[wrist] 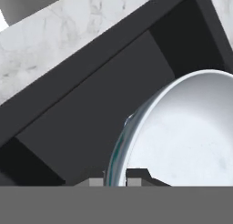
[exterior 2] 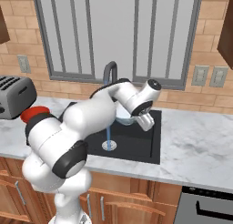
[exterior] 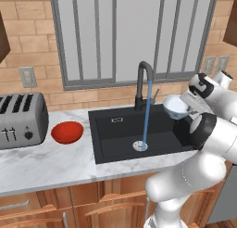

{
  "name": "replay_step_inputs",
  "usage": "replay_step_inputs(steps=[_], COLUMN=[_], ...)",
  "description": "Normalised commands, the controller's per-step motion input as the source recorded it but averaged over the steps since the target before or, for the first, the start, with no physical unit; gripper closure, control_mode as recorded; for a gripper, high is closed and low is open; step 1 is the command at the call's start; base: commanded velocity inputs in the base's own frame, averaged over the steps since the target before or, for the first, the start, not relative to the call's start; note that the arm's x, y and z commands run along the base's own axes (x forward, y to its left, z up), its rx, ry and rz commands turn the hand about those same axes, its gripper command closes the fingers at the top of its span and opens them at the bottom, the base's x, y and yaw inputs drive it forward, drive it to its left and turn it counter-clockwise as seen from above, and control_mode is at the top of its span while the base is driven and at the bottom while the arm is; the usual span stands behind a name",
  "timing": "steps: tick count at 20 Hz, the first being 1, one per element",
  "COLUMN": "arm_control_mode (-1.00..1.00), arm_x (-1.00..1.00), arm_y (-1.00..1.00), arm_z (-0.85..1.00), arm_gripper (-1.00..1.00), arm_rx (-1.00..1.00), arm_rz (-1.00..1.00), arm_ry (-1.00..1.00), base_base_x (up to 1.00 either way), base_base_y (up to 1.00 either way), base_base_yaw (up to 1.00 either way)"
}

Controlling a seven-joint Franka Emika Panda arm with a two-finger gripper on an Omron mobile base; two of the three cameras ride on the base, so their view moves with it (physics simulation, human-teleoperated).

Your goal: Rinse each bowl for a few seconds and place them down in the sink or on the counter.

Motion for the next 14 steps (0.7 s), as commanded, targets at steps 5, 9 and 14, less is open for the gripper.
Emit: replay_step_inputs(steps=[5, 9, 14], arm_control_mode=[-1.00, -1.00, -1.00], arm_x=[-0.19, -0.09, 0.00], arm_y=[-0.55, -0.42, -0.27], arm_z=[0.01, 0.01, 0.00], arm_gripper=[1.00, 1.00, 1.00], arm_rx=[0.01, 0.00, -0.02], arm_rz=[-0.12, -0.16, -0.21], arm_ry=[0.03, 0.07, 0.09], base_base_x=[0.00, 0.00, 0.00], base_base_y=[0.00, 0.00, 0.00], base_base_yaw=[0.00, 0.00, 0.00])
